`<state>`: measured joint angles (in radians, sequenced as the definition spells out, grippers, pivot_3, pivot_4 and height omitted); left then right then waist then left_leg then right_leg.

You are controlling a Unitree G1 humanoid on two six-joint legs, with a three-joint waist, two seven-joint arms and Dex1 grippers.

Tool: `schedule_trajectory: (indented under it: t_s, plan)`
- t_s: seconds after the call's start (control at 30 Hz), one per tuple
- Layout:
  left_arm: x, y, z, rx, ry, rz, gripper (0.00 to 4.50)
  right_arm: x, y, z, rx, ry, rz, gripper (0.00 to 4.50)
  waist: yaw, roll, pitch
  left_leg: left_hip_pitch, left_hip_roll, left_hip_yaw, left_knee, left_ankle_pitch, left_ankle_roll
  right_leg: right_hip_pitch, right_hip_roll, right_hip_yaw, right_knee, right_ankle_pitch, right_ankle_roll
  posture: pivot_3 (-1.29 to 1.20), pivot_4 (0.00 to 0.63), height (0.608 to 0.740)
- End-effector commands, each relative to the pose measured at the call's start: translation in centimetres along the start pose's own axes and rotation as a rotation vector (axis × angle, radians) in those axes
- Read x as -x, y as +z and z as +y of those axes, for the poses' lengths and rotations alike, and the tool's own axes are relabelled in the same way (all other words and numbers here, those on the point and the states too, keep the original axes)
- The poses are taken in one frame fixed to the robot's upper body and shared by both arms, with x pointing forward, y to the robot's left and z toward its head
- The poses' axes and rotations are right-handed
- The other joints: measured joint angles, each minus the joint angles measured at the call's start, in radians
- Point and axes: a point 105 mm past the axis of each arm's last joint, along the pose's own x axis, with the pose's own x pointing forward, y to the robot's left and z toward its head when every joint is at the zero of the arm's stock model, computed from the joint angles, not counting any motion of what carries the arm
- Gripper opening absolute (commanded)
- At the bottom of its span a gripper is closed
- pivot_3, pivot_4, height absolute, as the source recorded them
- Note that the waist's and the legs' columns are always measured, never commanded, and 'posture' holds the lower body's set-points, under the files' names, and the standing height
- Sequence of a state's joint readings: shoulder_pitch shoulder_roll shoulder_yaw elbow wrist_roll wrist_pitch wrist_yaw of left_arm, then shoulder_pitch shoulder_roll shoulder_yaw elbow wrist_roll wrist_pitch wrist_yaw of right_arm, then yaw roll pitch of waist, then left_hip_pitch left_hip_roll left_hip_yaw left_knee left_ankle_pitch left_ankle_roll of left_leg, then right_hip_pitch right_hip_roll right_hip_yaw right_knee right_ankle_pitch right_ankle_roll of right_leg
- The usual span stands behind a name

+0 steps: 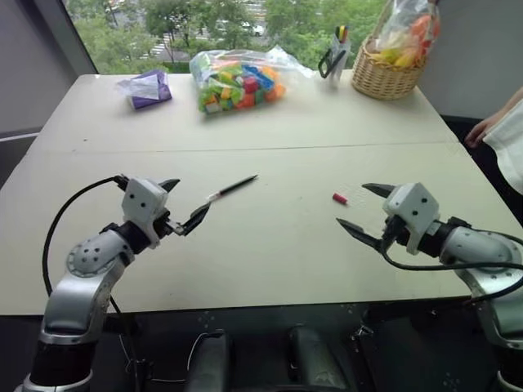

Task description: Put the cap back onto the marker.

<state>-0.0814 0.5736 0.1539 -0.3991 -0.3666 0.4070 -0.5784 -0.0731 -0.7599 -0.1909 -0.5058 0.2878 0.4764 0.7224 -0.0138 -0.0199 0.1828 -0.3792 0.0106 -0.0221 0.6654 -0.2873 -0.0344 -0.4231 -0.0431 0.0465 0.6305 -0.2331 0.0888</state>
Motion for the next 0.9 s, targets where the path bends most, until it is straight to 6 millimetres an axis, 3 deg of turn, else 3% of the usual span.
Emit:
schedule_trajectory:
  t_s: [0.03,0.9]
  plan:
    - [0.34,1.48,0.44,-0.026,-0.018,-0.036,4.46,0.44,1.49,-0.84,0.040,-0.020,-0.037,4.50,0.000,0.000,0.000,0.000,0.000,0.000,0.000,0.000,0.000,0.000,0.000,0.000,0.000,0.000,0.000,0.00,0.150,0.740]
    - [0.02,1.44,1.18,-0.031,-0.050,-0.007,4.46,0.18,1.96,-1.50,0.077,-0.042,-0.042,4.50,0.000,0.000,0.000,0.000,0.000,0.000,0.000,0.000,0.000,0.000,0.000,0.000,0.000,0.000,0.000,0.00,0.150,0.740]
